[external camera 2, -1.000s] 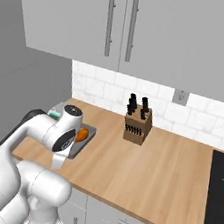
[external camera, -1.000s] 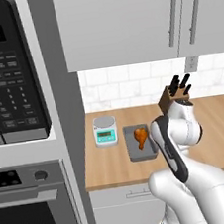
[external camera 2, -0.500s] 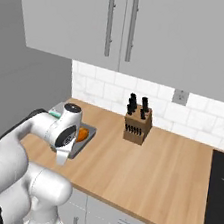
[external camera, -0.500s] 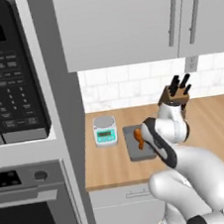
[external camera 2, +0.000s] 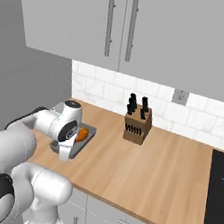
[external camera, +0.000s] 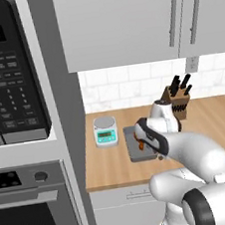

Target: Take the meat container that has the chicken drumstick and place it on the second highest rack of the freezer. Then take the vegetable container that has the carrot and mushroom and place it on the highest rack of the freezer.

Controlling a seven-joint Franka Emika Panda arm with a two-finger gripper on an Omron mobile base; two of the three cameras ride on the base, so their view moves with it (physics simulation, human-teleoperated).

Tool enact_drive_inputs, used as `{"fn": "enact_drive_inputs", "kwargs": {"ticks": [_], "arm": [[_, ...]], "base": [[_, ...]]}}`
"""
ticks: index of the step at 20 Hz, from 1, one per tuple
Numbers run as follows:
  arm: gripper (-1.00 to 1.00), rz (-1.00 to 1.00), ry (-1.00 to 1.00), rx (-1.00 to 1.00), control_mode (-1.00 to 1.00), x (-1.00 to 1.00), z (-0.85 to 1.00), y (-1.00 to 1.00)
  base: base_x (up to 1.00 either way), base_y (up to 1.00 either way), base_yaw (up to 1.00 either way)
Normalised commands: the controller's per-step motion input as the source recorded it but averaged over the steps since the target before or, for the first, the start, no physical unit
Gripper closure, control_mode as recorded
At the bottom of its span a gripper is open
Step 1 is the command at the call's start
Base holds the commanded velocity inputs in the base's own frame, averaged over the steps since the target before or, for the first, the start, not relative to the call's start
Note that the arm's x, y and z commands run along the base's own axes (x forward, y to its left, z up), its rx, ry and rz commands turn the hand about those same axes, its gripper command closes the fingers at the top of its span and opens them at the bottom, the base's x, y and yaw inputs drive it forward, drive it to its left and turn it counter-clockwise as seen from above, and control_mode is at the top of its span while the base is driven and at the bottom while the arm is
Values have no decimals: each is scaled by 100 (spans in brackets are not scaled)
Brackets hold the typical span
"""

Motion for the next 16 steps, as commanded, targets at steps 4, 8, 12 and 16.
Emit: {"fn": "enact_drive_inputs", "kwargs": {"ticks": [4,8,12,16], "arm": [[-100,0,0,-2,-100,2,-36,0],[-100,0,0,0,-100,0,-25,-5],[-100,0,0,0,-100,3,-18,-13],[-100,0,3,0,-100,16,-24,-10]], "base": [[0,0,0],[0,0,0],[0,0,0],[0,0,0]]}}
